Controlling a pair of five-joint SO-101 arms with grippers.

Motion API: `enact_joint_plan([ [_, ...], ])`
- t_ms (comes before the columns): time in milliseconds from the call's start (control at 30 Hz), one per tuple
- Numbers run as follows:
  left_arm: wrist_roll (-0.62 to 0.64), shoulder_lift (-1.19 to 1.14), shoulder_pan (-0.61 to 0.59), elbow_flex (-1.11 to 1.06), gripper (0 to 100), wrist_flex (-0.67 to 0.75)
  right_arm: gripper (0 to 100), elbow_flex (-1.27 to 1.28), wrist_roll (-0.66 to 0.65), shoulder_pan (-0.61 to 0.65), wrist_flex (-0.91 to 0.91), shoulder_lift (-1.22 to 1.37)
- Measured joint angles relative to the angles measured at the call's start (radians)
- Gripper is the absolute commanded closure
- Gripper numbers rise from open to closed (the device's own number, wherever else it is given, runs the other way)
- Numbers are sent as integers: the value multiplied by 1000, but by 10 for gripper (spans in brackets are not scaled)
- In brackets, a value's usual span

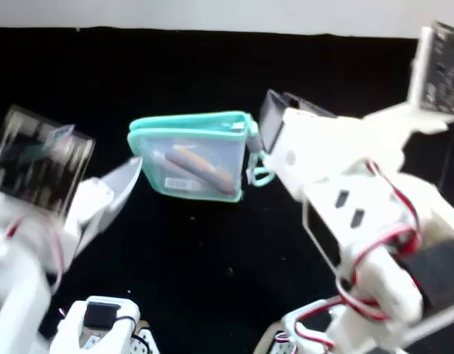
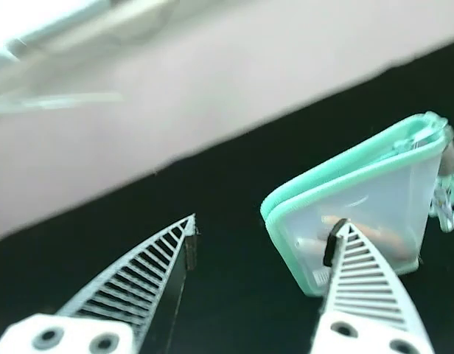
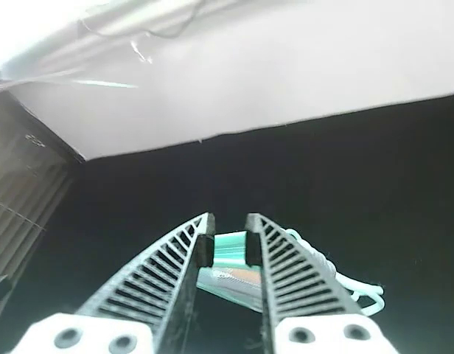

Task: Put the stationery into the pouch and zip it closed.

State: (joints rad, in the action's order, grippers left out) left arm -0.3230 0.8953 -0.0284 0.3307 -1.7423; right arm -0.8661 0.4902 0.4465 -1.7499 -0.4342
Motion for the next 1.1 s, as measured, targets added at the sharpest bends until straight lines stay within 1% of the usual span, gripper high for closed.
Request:
enact_joint_plan([
  [100,0,86,3,2,768,0,925,23,-5,0,0,-55],
  [167,0,133,3,9,809,0,925,87,-6,0,0,-106],
  [500,0,285,3,12,928,0,926,635,-8,2,0,-450],
  [633,0,365,3,-49,959,0,926,818,-8,-5,0,-589],
  [867,0,563,3,-276,992,0,926,1082,-12,-183,12,-804],
  [933,0,620,3,-347,993,0,946,1149,-14,-232,46,-864],
  [1000,0,672,3,-414,993,0,996,1223,-14,-281,91,-925],
  [1100,0,738,3,-514,993,0,991,1347,-14,-350,176,-1023],
])
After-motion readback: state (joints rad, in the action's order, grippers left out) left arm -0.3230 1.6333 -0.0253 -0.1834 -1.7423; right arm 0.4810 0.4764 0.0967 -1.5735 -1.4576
